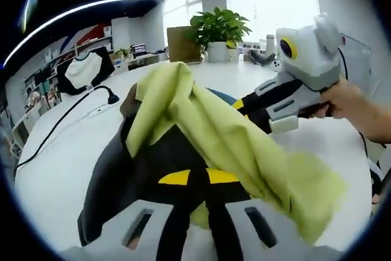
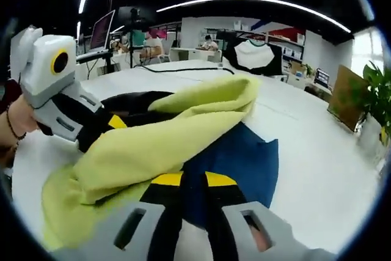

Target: Fold the garment on the visible template until the final outline fits inside the template.

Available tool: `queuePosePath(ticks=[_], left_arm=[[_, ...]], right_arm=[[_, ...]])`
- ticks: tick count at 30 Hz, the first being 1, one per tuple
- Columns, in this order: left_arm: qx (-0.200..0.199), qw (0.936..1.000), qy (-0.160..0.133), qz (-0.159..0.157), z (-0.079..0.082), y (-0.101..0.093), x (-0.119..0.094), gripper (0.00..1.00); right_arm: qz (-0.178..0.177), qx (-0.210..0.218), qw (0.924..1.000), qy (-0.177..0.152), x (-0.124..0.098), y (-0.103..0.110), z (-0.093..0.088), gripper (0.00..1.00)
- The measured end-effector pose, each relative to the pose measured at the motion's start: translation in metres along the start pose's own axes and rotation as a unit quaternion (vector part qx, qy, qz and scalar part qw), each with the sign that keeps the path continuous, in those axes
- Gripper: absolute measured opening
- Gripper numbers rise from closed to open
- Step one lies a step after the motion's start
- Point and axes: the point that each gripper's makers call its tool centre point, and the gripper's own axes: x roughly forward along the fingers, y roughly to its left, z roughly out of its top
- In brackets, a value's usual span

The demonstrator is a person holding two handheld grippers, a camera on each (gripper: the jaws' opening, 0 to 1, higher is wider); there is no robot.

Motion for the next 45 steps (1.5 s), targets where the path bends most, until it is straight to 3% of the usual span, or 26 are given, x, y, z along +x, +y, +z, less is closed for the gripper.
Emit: queuePosePath(ticks=[6, 9, 14, 19, 20, 21, 23, 24, 25, 26, 27, 28, 30, 35, 38, 40, 42, 43, 45], left_arm=[[-0.022, 0.9997, -0.004, 0.000, 0.000, 0.006, -0.002, 0.02], [-0.024, 0.9996, -0.012, 0.001, 0.001, 0.005, -0.007, 0.02], [-0.043, 0.9985, -0.032, -0.014, 0.009, 0.003, -0.017, 0.02], [-0.027, 0.9985, -0.047, -0.008, 0.019, 0.007, -0.026, 0.02], [-0.034, 0.9984, -0.045, -0.007, 0.019, 0.008, -0.027, 0.02], [-0.067, 0.9966, -0.047, -0.011, 0.021, 0.008, -0.031, 0.02], [-0.080, 0.9954, -0.051, -0.012, 0.024, 0.011, -0.036, 0.02], [-0.077, 0.9956, -0.051, -0.008, 0.025, 0.013, -0.038, 0.02], [-0.078, 0.9941, -0.074, 0.017, 0.033, 0.019, -0.045, 0.02], [-0.075, 0.9937, -0.082, 0.013, 0.038, 0.016, -0.050, 0.02], [-0.067, 0.9941, -0.084, 0.013, 0.043, 0.014, -0.055, 0.02], [-0.054, 0.9950, -0.081, 0.023, 0.044, 0.016, -0.057, 0.02], [-0.043, 0.9948, -0.083, 0.042, 0.047, 0.023, -0.061, 0.01], [-0.050, 0.9938, -0.089, 0.045, 0.055, 0.030, -0.071, 0.01], [-0.044, 0.9931, -0.099, 0.047, 0.063, 0.031, -0.078, 0.01], [-0.044, 0.9921, -0.109, 0.044, 0.070, 0.032, -0.082, 0.01], [-0.022, 0.9903, -0.124, 0.059, 0.079, 0.038, -0.086, 0.01], [0.000, 0.9885, -0.132, 0.074, 0.085, 0.044, -0.090, 0.01], [0.011, 0.9890, -0.122, 0.084, 0.087, 0.047, -0.096, 0.01]], right_arm=[[-0.014, -0.013, 0.9998, 0.008, -0.001, 0.001, 0.001, 0.01], [-0.021, -0.035, 0.9992, -0.005, -0.008, 0.001, 0.008, 0.01], [-0.020, -0.022, 0.9995, -0.007, -0.014, 0.004, 0.016, 0.01], [-0.013, 0.003, 0.9997, -0.019, -0.025, 0.002, 0.027, 0.01], [-0.014, 0.006, 0.9997, -0.022, -0.026, 0.001, 0.029, 0.01], [-0.016, 0.006, 0.9995, -0.026, -0.029, 0.000, 0.031, 0.01], [-0.024, -0.009, 0.9993, -0.028, -0.032, -0.003, 0.034, 0.01], [-0.030, -0.055, 0.9974, -0.035, -0.034, -0.005, 0.038, 0.02], [-0.041, -0.090, 0.9942, -0.042, -0.036, -0.007, 0.043, 0.02], [-0.049, -0.109, 0.9922, -0.033, -0.038, -0.008, 0.043, 0.02], [-0.049, -0.115, 0.9919, -0.022, -0.040, -0.007, 0.041, 0.02], [-0.045, -0.119, 0.9914, -0.030, -0.042, -0.006, 0.046, 0.02], [-0.043, -0.104, 0.9929, -0.039, -0.047, -0.008, 0.052, 0.02], [-0.055, -0.091, 0.9925, -0.060, -0.064, -0.017, 0.068, 0.02], [-0.069, -0.060, 0.9930, -0.074, -0.075, -0.027, 0.075, 0.02], [-0.065, -0.032, 0.9919, -0.104, -0.080, -0.030, 0.084, 0.02], [-0.063, -0.009, 0.9934, -0.095, -0.086, -0.034, 0.084, 0.02], [-0.068, -0.016, 0.9931, -0.094, -0.088, -0.037, 0.085, 0.02], [-0.095, -0.038, 0.9907, -0.089, -0.094, -0.047, 0.088, 0.02]])
